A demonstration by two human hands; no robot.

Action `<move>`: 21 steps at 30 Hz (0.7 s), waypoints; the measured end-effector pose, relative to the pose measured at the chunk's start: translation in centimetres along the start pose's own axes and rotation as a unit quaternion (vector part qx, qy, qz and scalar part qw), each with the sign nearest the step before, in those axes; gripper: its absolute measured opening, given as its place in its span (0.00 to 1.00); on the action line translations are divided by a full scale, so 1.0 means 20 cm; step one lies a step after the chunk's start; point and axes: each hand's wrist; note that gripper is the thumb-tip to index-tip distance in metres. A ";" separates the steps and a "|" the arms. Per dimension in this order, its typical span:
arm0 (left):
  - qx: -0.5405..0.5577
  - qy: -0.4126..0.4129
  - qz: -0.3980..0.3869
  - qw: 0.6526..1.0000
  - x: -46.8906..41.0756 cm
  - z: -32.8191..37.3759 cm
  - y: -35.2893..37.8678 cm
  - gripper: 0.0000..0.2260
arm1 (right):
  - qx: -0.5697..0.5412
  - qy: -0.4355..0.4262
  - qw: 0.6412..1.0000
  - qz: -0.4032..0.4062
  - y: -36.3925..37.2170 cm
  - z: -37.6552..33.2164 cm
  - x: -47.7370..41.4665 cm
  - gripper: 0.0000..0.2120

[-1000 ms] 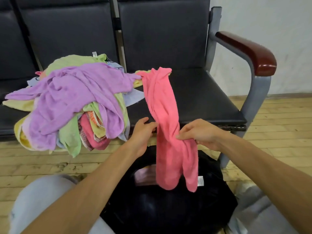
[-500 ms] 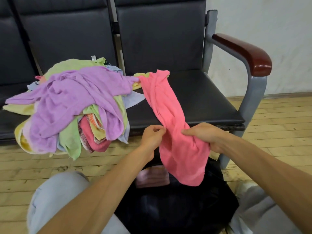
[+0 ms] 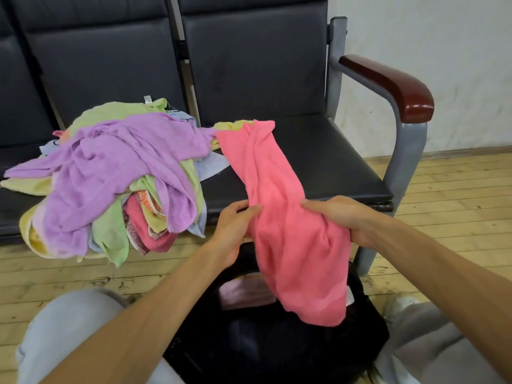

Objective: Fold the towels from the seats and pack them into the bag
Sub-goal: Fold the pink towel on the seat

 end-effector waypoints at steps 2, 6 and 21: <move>-0.017 0.018 0.006 1.000 0.03 0.01 -0.06 0.09 | -0.008 -0.004 0.999 0.033 -0.01 0.00 -0.03 0.17; -0.042 0.027 0.023 0.998 0.08 0.03 -0.18 0.10 | -0.015 -0.009 0.999 0.047 -0.01 0.01 -0.05 0.13; -0.073 -0.043 0.063 0.994 0.09 0.04 -0.33 0.11 | -0.168 -0.044 0.975 0.142 -0.06 -0.05 -0.09 0.04</move>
Point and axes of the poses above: each hand's wrist, its own x-axis away from the middle knuckle, its own y-axis out of the palm, z = x × y, and after that the axes turned 13 degrees about -y, right-handed
